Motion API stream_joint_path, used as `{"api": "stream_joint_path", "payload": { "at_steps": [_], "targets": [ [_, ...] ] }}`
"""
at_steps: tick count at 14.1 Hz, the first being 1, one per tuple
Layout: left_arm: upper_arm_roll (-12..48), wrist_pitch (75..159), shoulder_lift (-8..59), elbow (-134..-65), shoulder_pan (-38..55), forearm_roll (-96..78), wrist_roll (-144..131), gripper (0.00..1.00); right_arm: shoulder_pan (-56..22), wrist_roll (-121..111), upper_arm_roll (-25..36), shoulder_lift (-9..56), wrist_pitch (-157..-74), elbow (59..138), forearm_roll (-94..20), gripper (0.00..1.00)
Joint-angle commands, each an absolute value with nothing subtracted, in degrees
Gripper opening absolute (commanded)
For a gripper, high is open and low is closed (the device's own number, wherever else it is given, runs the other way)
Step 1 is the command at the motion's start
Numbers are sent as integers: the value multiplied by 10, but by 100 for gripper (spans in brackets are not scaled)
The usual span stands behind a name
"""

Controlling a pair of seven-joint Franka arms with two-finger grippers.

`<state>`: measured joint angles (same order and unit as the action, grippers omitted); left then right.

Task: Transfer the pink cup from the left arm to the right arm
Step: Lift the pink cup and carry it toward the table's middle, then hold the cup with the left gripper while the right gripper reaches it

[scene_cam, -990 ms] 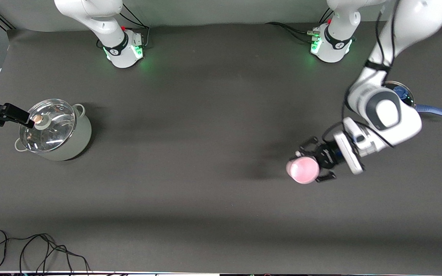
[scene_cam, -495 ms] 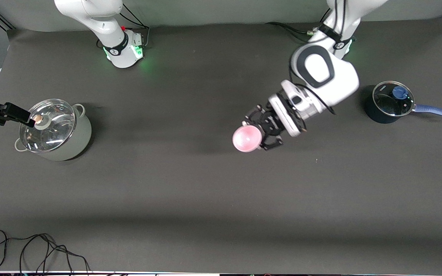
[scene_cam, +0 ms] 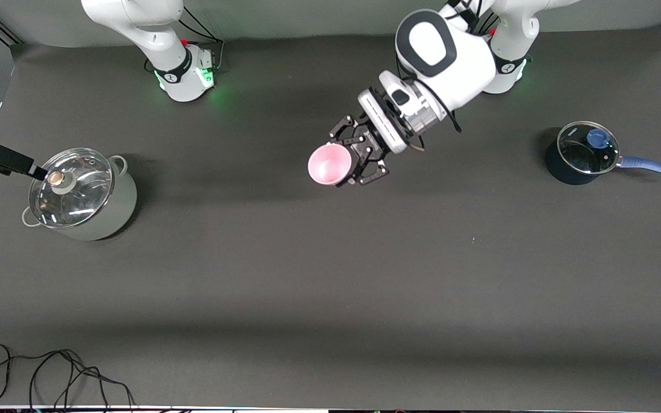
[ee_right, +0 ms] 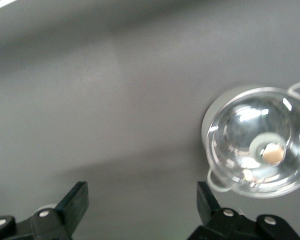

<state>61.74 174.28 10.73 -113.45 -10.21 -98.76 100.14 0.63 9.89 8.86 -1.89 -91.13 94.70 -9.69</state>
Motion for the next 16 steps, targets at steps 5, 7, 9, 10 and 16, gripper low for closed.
{"api": "stream_joint_path", "payload": {
  "at_steps": [5, 7, 9, 10, 16],
  "targets": [
    [655, 1801, 83, -1120, -105, -998, 967, 40, -175, 548, 72, -9, -884, 855, -109, 96],
    [654, 1803, 83, -1120, -105, -999, 966, 40, -225, 644, 72, 29, -884, 798, -112, 96],
    [655, 1807, 84, -1120, -105, -999, 966, 40, -263, 728, 71, 41, -884, 767, -147, 96],
    [655, 1807, 84, -1120, -105, -999, 966, 40, -289, 760, 72, 50, -884, 756, -154, 96],
    [654, 1808, 86, -1120, -106, -999, 966, 40, -377, 913, 71, 125, -890, 669, -154, 95]
  ]
}}
